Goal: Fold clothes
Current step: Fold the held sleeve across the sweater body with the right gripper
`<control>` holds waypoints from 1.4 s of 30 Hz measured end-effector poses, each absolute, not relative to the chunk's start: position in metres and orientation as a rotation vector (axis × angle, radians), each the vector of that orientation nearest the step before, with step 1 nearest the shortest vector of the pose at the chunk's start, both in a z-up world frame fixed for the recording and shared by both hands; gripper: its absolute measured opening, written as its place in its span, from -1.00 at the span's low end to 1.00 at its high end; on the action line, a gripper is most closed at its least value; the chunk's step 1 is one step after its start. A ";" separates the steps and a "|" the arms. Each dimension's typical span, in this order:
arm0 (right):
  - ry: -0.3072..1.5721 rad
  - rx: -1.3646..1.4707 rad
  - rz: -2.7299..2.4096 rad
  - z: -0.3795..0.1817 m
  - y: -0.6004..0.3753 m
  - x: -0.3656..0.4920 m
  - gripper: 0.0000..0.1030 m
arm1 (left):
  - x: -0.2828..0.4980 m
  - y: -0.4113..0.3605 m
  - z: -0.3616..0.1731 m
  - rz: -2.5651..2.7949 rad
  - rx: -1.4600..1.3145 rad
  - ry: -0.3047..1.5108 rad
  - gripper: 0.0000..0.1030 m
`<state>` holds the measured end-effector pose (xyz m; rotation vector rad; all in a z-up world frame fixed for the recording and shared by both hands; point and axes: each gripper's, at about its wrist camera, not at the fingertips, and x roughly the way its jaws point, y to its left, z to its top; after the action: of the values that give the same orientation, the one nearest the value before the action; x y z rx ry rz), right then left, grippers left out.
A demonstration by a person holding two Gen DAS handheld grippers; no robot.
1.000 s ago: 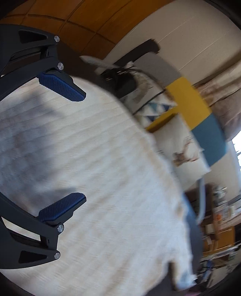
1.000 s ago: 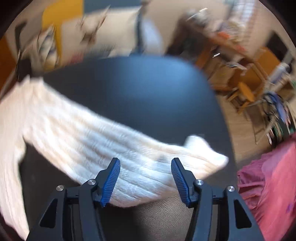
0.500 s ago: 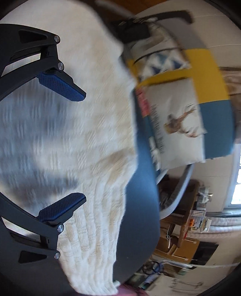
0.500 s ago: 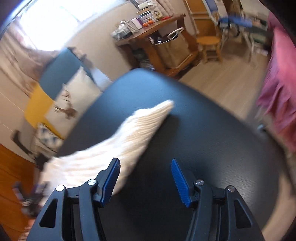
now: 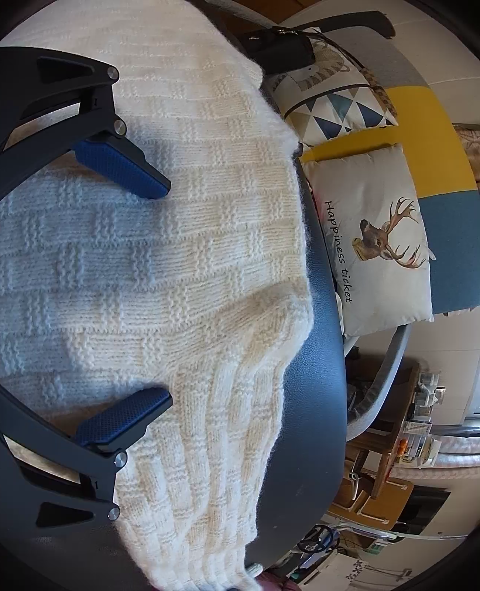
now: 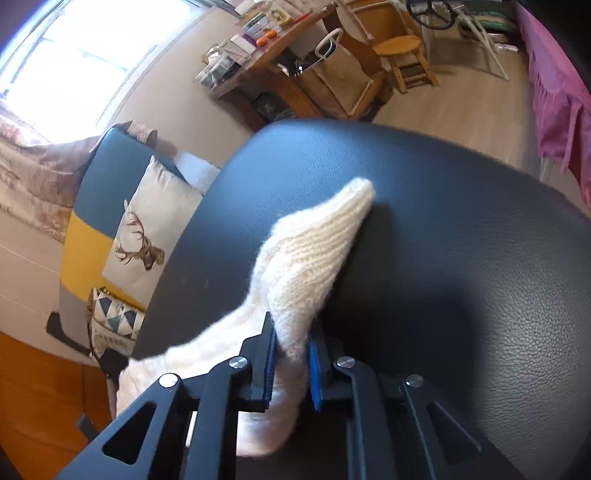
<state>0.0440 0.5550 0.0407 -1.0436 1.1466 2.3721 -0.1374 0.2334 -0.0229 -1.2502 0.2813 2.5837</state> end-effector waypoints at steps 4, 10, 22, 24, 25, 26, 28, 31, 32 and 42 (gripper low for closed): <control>0.322 -1.062 2.607 0.105 0.483 0.008 -0.71 | -0.139 0.234 -0.023 2.582 -1.249 0.279 0.99; 0.574 -0.999 2.757 0.116 0.477 0.009 -0.52 | -0.140 0.233 -0.023 2.576 -1.251 0.266 0.99; 0.728 -1.005 2.382 0.060 0.534 0.066 -0.45 | -0.141 0.231 -0.024 2.573 -1.231 0.243 0.99; 0.686 -1.004 2.399 0.053 0.515 0.079 -0.45 | -0.141 0.230 -0.024 2.571 -1.228 0.235 0.99; 0.693 -1.011 2.406 0.048 0.506 0.081 -0.45 | -0.141 0.230 -0.024 2.571 -1.227 0.233 0.99; 0.713 -1.021 2.412 0.042 0.498 0.081 -0.45 | -0.141 0.229 -0.024 2.571 -1.226 0.232 0.99; 0.734 -1.007 2.410 0.030 0.490 0.084 -0.45 | -0.141 0.228 -0.023 2.568 -1.226 0.224 0.99; 0.881 -0.939 2.375 0.026 0.494 0.087 -0.39 | -0.141 0.227 -0.023 2.565 -1.226 0.216 1.00; 0.973 -0.911 2.362 0.023 0.496 0.087 -0.35 | -0.141 0.228 -0.024 2.565 -1.225 0.219 1.00; 1.901 -0.679 2.233 -0.019 0.516 0.074 -0.36 | -0.142 0.230 -0.025 2.570 -1.209 0.210 0.99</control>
<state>0.0736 0.5158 -0.0192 -0.6793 1.9013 2.2334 -0.1420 0.2305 -0.0253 -1.2087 0.2102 2.5699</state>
